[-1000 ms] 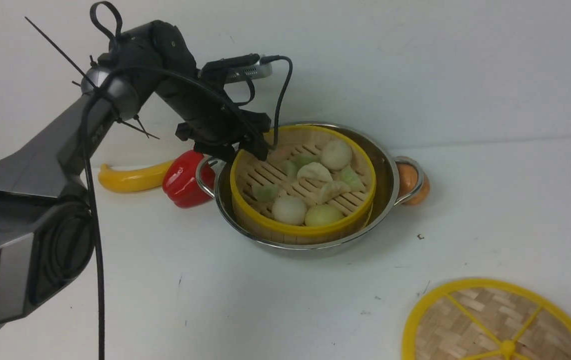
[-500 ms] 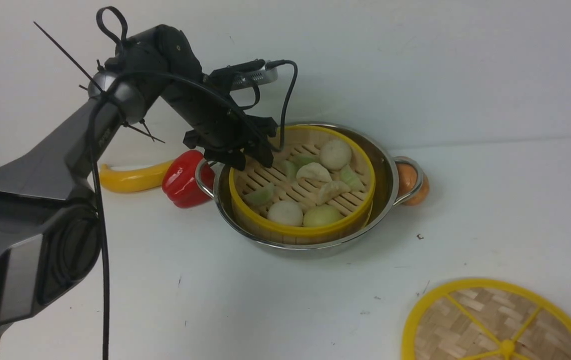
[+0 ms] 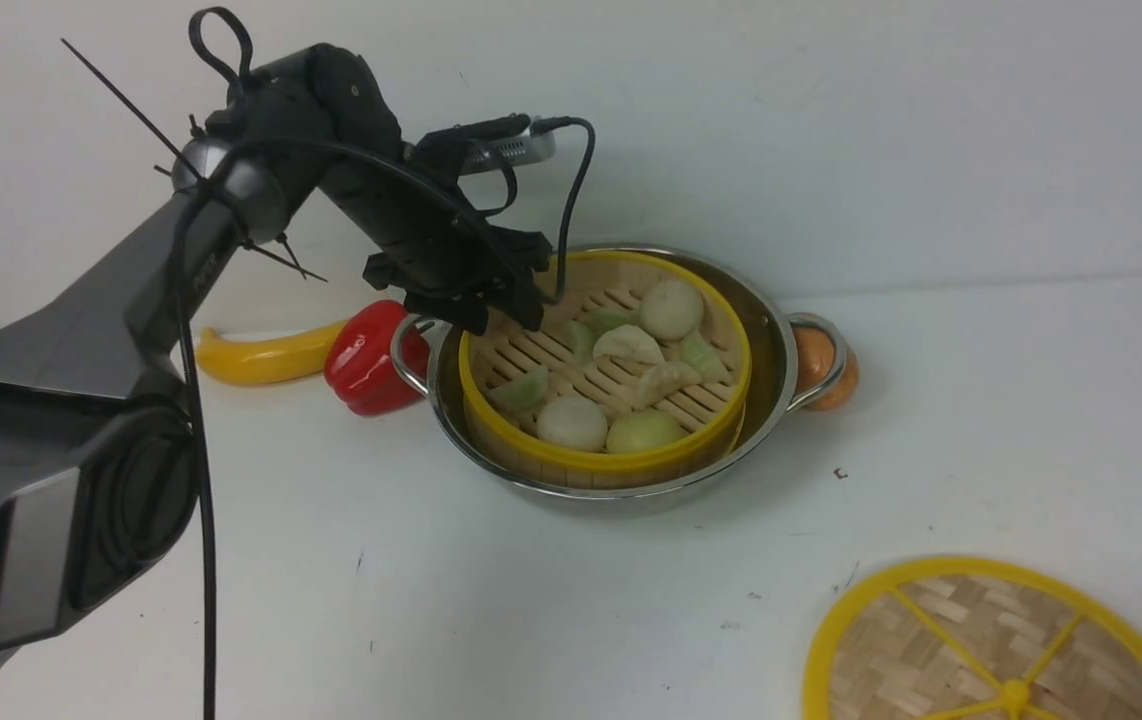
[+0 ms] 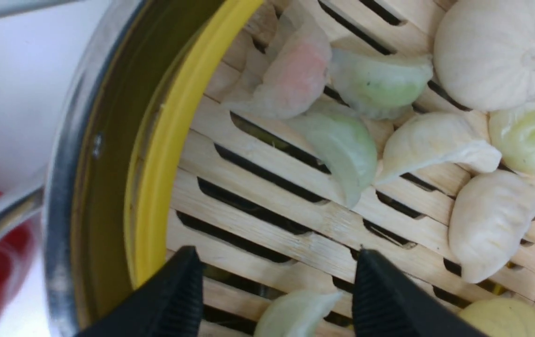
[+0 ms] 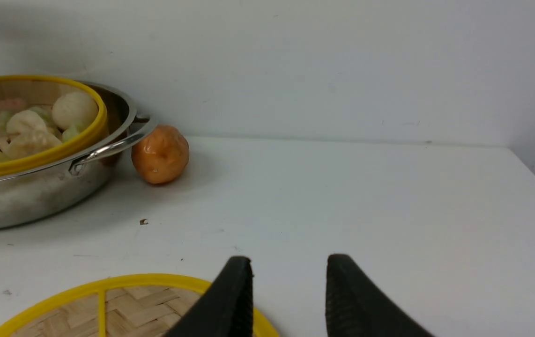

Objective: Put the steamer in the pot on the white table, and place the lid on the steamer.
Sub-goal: 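Place the bamboo steamer basket with dumplings into the steel pot with the left gripper, then move the gripper down to the bamboo steamer lid and grasp its center knob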

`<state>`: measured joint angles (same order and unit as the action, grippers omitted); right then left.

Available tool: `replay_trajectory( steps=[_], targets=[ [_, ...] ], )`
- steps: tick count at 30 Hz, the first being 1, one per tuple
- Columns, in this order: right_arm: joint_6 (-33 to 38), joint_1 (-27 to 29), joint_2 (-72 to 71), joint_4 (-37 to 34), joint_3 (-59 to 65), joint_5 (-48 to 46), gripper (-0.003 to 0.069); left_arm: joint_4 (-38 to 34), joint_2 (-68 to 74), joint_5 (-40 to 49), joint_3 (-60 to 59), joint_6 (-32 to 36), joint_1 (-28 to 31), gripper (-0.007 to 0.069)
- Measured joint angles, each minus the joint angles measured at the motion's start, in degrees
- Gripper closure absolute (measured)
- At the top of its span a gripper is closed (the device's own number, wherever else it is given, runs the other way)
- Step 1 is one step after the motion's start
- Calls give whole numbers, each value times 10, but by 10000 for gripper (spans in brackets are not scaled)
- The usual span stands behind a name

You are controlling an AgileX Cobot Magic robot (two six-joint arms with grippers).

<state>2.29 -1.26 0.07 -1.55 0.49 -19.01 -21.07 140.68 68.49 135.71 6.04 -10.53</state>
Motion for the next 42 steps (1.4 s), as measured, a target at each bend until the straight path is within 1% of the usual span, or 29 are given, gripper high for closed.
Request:
replay_trajectory(
  steps=[4, 13, 19, 21, 22, 24, 29, 30, 31, 33, 38, 41, 42],
  targets=[
    [0, 0, 0, 0, 0, 0, 416, 24, -35, -4, 0, 5, 1, 209],
    [0, 0, 0, 0, 0, 0, 416, 36, -141, 9, 0, 9, 1, 209],
    [0, 0, 0, 0, 0, 0, 416, 34, -181, 11, 0, 8, 1, 209],
    [0, 0, 0, 0, 0, 0, 416, 12, -199, 11, 0, 8, 1, 209],
    [0, 0, 0, 0, 0, 0, 416, -20, -215, 11, 0, 8, 1, 209],
    [0, 0, 0, 0, 0, 0, 416, -54, -232, 11, 0, 8, 1, 209],
    [0, 0, 0, 0, 0, 0, 416, -199, -281, 11, 0, 8, 1, 209],
    [0, 0, 0, 0, 0, 0, 416, -199, -281, 11, 0, 8, 1, 209],
    [0, 0, 0, 0, 0, 0, 416, -238, -286, 11, 0, 8, 1, 209],
    [0, 0, 0, 0, 0, 0, 416, -272, -286, 12, 0, 8, 1, 209],
    [0, 0, 0, 0, 0, 0, 416, -301, -286, 13, 0, 10, 1, 209],
    [0, 0, 0, 0, 0, 0, 416, -284, -286, 13, 0, 43, 2, 209],
    [0, 0, 0, 0, 0, 0, 416, -265, -289, 13, -1, 66, 2, 209]
  ],
)
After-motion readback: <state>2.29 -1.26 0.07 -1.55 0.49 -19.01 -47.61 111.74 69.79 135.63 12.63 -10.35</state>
